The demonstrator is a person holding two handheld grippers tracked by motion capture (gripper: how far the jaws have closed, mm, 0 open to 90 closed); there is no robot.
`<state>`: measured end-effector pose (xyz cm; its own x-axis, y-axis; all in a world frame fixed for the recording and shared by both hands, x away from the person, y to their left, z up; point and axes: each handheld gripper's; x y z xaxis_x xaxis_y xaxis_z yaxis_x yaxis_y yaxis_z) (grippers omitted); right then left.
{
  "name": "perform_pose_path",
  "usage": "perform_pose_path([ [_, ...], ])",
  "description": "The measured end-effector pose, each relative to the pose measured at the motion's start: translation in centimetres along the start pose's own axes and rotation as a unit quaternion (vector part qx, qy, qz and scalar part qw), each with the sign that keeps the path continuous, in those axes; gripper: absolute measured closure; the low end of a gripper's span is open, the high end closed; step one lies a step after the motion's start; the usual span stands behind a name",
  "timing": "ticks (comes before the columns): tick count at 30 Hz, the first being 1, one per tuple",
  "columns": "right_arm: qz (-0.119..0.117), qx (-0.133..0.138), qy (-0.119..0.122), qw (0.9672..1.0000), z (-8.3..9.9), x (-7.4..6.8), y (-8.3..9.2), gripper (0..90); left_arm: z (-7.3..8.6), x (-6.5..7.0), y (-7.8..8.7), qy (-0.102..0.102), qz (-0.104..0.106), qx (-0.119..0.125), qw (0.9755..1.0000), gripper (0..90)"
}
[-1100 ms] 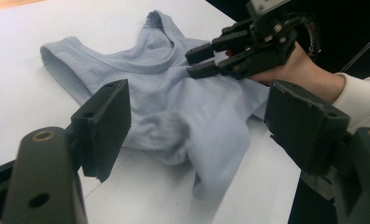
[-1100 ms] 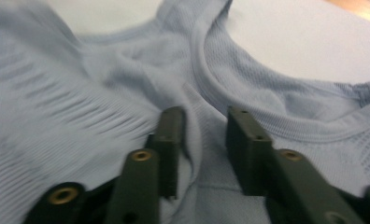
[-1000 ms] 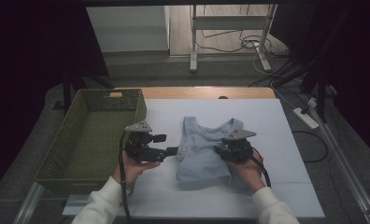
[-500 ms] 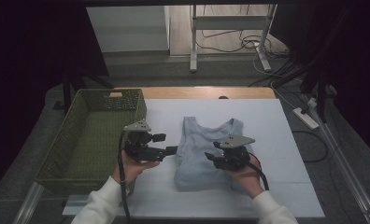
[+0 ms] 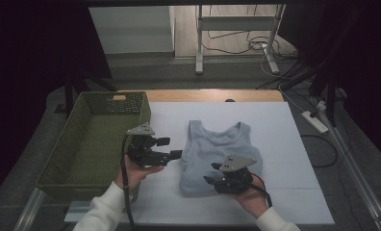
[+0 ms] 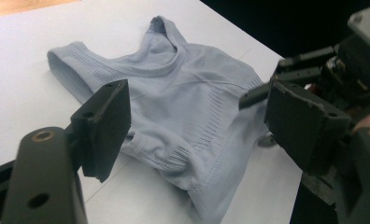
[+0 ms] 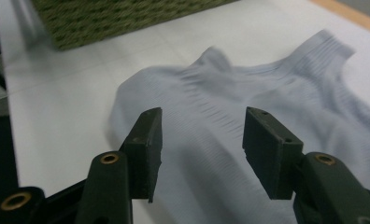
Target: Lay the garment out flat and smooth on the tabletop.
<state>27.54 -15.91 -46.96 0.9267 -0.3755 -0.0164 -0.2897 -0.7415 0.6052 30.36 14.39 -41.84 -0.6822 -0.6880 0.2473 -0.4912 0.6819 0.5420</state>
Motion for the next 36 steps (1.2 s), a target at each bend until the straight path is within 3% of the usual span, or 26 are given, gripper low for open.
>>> perform_pose_path([
  [12,-0.064,-0.040,0.008,0.9971,1.3,-3.1,-1.8,48.1,0.0,0.1,-0.1,0.000,-0.001,-0.001,1.0000,23.7],
  [14,-0.067,-0.054,0.017,0.9961,1.5,-3.5,-2.3,48.1,0.0,0.0,0.0,0.000,-0.001,-0.001,1.0000,23.7],
  [18,-0.073,-0.074,0.012,0.9945,2.2,-3.4,-3.0,48.1,0.0,0.1,0.0,-0.001,-0.001,-0.001,1.0000,23.7],
  [26,-0.055,-0.093,0.012,0.9941,2.7,-2.7,-3.8,48.1,0.0,0.1,-0.1,-0.003,-0.001,-0.002,1.0000,23.7],
  [36,-0.022,-0.083,0.029,0.9959,1.5,-1.3,-4.9,48.0,0.0,0.3,-0.4,-0.003,0.000,-0.006,1.0000,23.7],
])
Point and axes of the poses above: each handheld gripper's, and its own axes: y roughly backward along the jaws, z roughly out of its underside, x roughly to its right, and after that the axes turned 8 degrees about -z, right-handed
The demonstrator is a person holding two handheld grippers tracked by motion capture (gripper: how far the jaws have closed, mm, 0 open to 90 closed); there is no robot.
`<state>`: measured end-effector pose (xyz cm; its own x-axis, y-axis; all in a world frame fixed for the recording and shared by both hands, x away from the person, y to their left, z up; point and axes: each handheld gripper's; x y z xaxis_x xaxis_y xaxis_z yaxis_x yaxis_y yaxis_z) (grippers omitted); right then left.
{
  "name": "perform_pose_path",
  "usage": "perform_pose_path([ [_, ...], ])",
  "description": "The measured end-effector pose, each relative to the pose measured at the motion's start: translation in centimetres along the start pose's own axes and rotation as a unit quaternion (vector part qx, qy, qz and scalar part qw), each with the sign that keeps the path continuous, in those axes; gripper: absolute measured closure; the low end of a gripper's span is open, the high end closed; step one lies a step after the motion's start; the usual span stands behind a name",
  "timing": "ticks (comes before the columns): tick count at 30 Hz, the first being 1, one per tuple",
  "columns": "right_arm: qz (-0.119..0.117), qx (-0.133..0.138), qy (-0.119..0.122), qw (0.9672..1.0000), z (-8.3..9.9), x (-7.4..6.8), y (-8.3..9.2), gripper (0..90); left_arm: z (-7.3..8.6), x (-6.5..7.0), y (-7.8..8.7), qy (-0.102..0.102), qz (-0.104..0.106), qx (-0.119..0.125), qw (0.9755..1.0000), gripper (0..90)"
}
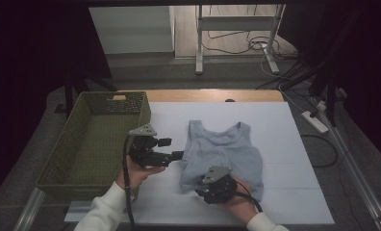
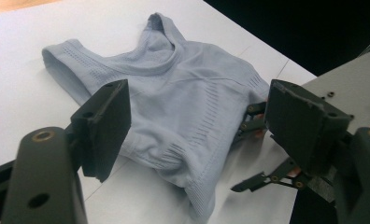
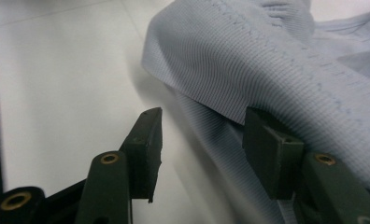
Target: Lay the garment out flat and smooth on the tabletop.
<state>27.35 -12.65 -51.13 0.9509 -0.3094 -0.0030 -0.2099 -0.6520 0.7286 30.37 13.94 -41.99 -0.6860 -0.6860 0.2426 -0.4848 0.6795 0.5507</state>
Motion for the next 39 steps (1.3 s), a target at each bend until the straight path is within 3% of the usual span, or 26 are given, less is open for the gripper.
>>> perform_pose_path([
  [4,0.017,-0.004,0.009,0.9998,-0.3,0.6,-0.3,48.0,0.0,0.0,0.0,0.002,0.000,0.001,1.0000,23.7],
  [12,0.011,-0.039,0.007,0.9991,-0.1,1.2,-1.5,47.9,0.0,0.0,0.0,0.000,0.000,0.000,1.0000,23.7],
  [15,0.009,-0.037,0.000,0.9993,-0.1,1.3,-1.5,55.9,0.0,0.0,0.0,0.000,-0.001,0.001,1.0000,23.7],
  [21,-0.001,-0.033,-0.010,0.9994,0.0,1.8,-1.2,80.5,0.0,0.0,0.0,-0.002,-0.001,0.000,1.0000,23.7],
  [24,-0.002,-0.033,-0.004,0.9994,-0.1,1.7,-1.0,84.9,0.0,0.0,0.0,-0.002,-0.001,0.000,1.0000,23.7],
  [28,-0.014,-0.023,-0.009,0.9996,-0.3,1.4,-0.2,85.6,0.0,0.0,0.0,-0.001,0.000,0.001,1.0000,23.7],
  [33,-0.034,0.002,-0.006,0.9994,-1.3,0.2,2.0,85.6,0.0,-0.1,0.1,0.000,-0.001,0.002,1.0000,23.7],
  [39,-0.076,0.022,-0.011,0.9968,-1.4,-0.7,3.4,85.6,0.0,-0.1,0.1,-0.001,0.000,0.002,1.0000,23.7],
])
Point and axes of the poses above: each handheld gripper's, and its own axes: y roughly backward along the jaws, z roughly out of its underside, x roughly to its right, and after that the axes turned 8 degrees about -z, right-handed
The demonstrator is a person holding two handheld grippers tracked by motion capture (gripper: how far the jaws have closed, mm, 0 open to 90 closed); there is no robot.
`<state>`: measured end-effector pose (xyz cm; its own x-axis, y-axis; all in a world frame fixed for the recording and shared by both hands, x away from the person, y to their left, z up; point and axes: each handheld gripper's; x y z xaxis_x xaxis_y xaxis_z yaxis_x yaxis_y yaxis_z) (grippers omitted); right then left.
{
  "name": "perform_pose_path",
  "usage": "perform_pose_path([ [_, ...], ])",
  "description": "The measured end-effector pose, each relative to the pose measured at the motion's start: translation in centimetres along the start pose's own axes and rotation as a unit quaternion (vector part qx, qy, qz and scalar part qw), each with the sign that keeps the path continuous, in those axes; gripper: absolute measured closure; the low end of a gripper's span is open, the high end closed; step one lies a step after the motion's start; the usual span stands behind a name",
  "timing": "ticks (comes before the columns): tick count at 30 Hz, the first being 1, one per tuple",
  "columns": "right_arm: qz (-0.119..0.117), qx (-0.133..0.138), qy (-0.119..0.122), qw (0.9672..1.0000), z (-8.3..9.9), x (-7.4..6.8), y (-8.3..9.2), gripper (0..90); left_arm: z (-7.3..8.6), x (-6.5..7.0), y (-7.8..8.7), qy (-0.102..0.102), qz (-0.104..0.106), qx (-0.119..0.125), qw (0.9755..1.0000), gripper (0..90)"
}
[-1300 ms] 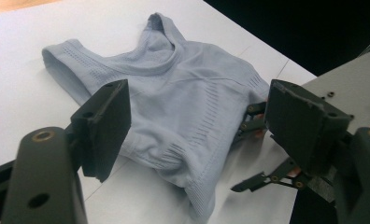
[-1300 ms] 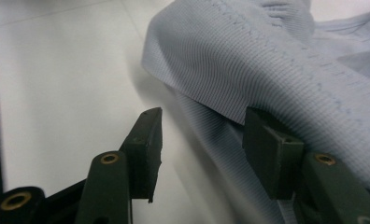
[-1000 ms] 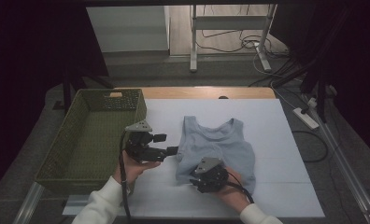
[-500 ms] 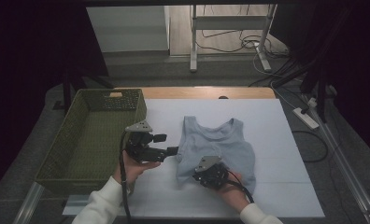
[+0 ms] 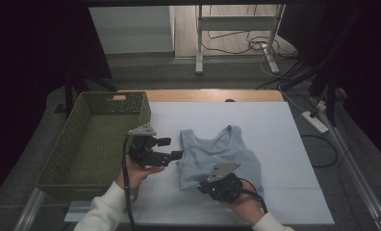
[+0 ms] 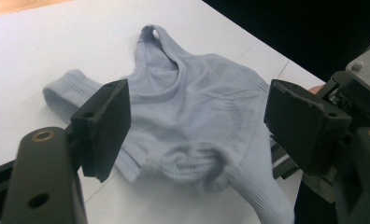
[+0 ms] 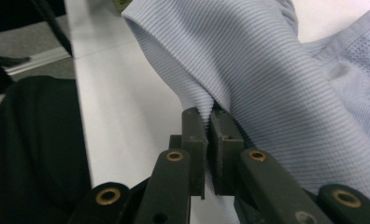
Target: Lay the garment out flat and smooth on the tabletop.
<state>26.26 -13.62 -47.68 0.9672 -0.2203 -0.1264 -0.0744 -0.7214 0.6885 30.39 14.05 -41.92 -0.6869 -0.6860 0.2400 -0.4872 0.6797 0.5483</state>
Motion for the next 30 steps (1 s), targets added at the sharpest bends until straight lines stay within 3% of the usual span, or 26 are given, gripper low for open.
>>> perform_pose_path([
  [7,-0.021,-0.010,-0.014,0.9996,0.5,0.2,-1.5,85.5,0.0,0.0,-0.1,0.000,0.000,-0.001,1.0000,23.7],
  [13,-0.019,0.028,-0.013,0.9993,-0.4,0.2,-0.1,85.5,0.0,-0.1,0.1,0.002,-0.001,0.001,1.0000,23.7],
  [19,-0.037,-0.004,-0.018,0.9991,0.4,0.4,-1.9,85.3,0.0,0.1,-0.1,-0.001,-0.001,-0.002,1.0000,23.6],
  [24,-0.019,-0.023,-0.009,0.9995,0.8,0.7,-3.1,84.5,0.1,0.0,-0.1,0.000,-0.001,-0.003,1.0000,23.6],
  [30,0.022,-0.028,0.006,0.9993,1.2,1.4,-3.4,81.4,0.1,0.1,-0.3,-0.003,-0.001,-0.005,1.0000,23.6],
])
Point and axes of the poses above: each handheld gripper's, and its own axes: y roughly backward along the jaws, z roughly out of its underside, x roughly to its right, and after that the axes turned 8 degrees about -z, right-handed
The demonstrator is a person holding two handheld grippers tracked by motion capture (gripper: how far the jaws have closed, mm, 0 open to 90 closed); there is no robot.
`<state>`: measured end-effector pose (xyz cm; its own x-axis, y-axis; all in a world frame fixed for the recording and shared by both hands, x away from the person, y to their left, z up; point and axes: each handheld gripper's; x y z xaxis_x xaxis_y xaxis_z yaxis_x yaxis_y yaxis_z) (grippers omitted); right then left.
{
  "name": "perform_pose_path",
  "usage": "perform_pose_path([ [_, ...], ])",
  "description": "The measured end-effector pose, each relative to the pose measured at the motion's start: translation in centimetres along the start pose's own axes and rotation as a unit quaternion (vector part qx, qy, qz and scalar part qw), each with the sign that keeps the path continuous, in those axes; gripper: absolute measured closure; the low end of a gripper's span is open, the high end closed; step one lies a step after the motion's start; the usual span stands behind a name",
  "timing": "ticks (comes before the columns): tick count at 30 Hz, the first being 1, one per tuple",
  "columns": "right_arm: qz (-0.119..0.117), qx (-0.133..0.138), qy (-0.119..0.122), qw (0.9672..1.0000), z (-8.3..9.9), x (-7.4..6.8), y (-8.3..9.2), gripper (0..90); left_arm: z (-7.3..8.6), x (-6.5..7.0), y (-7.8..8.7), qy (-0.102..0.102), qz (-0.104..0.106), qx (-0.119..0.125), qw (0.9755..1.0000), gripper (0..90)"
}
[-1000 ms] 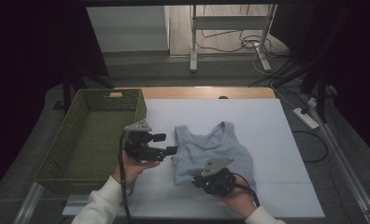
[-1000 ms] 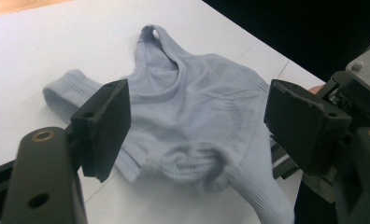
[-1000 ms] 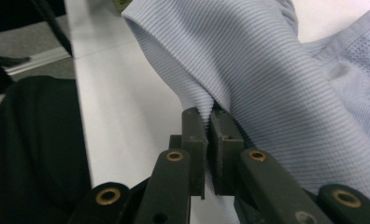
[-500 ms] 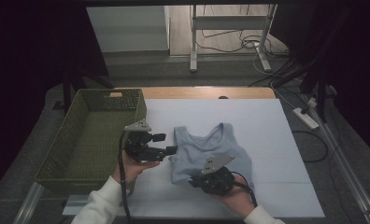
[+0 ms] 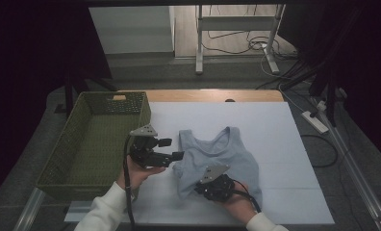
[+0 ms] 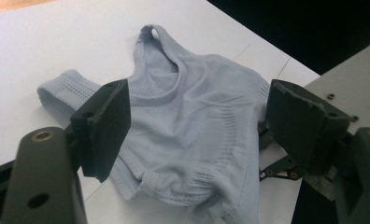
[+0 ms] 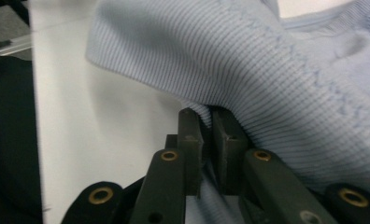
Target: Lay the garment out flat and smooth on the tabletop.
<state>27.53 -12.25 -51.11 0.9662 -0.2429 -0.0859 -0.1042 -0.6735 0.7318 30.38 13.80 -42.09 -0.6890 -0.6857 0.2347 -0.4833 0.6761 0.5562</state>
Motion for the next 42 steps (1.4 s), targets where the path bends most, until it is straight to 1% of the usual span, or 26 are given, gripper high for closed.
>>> perform_pose_path([
  [3,0.009,-0.004,0.001,0.9999,0.2,0.3,-0.2,80.0,0.0,0.0,0.0,0.001,0.000,0.000,1.0000,23.6],
  [6,0.011,-0.007,0.001,0.9999,0.2,0.4,-0.3,77.8,0.0,0.0,0.0,0.000,0.000,0.000,1.0000,23.6],
  [9,0.005,-0.002,0.000,1.0000,0.1,0.2,-0.2,71.2,0.0,0.0,0.0,0.000,0.000,0.000,1.0000,23.6],
  [10,0.001,0.004,-0.002,1.0000,0.1,0.1,0.0,68.6,0.0,0.0,0.0,0.000,0.000,0.000,1.0000,23.6],
  [12,-0.004,0.015,-0.005,0.9999,0.1,-0.3,0.7,64.3,0.0,-0.1,0.0,0.001,0.000,0.000,1.0000,23.6],
  [16,-0.011,0.048,-0.003,0.9988,0.2,-1.2,2.8,60.8,0.1,-0.2,0.1,0.002,-0.001,0.001,1.0000,23.6],
  [18,-0.004,0.057,-0.003,0.9984,0.5,-1.4,3.8,60.0,0.1,-0.2,0.1,0.002,-0.001,0.001,1.0000,23.6],
  [21,0.002,0.064,-0.013,0.9979,1.1,-1.4,4.9,59.1,0.0,-0.2,0.2,0.002,-0.001,0.002,1.0000,23.6],
  [29,0.015,0.053,-0.029,0.9981,3.4,-2.0,6.5,58.6,0.1,-0.2,0.2,0.003,-0.001,0.002,1.0000,23.6],
  [35,0.013,0.045,-0.038,0.9982,5.0,-2.8,7.5,58.7,0.1,-0.1,0.1,0.002,-0.001,0.001,1.0000,23.6],
  [39,0.010,0.023,-0.040,0.9989,5.9,-3.2,7.3,58.9,0.0,0.0,0.0,0.002,0.000,0.001,1.0000,23.6],
  [42,0.006,0.006,-0.040,0.9992,6.0,-3.3,6.8,59.0,0.0,0.1,0.0,0.001,0.000,0.000,1.0000,23.6],
])
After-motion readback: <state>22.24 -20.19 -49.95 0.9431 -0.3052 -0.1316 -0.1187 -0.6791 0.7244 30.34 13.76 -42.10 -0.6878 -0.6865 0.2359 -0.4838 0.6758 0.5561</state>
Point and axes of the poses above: each handheld gripper's, and its own axes: y roughly backward along the jaws, z roughly out of its underside, x roughly to its right, and after that the axes turned 8 degrees about -z, right-handed
